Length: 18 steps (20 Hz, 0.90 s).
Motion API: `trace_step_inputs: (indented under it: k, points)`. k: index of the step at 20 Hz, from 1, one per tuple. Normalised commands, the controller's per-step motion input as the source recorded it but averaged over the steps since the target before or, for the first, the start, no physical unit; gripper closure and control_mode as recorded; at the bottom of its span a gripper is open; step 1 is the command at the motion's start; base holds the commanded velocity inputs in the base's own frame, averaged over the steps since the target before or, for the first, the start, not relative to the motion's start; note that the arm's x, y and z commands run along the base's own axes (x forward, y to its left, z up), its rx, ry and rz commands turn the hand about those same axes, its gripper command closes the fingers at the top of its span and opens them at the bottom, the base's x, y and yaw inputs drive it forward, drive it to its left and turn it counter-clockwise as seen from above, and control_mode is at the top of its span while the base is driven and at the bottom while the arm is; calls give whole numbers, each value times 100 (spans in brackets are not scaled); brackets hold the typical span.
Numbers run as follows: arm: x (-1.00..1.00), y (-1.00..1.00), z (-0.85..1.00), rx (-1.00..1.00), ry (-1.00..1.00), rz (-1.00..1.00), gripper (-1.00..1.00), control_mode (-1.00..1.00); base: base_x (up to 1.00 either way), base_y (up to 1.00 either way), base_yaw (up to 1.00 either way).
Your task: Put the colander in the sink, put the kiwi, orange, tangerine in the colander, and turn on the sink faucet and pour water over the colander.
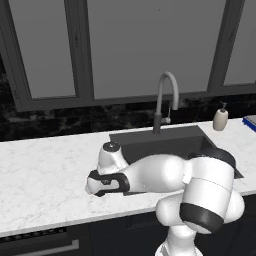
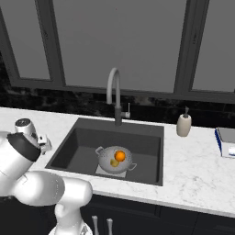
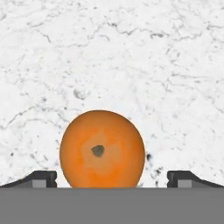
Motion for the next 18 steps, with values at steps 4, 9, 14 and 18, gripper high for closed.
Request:
trace_step_inputs:
  k: [4, 9, 14, 18]
  points:
    - [29, 14, -31, -3, 0, 0, 100, -100, 0, 0, 0]
    - [20, 6, -9, 0, 0, 0, 100, -100, 0, 0, 0]
    - [-1, -13, 6, -7, -18, -1, 100, -100, 0, 0, 0]
    - [-6, -78, 66, -13, -52, -9, 100, -100, 0, 0, 0]
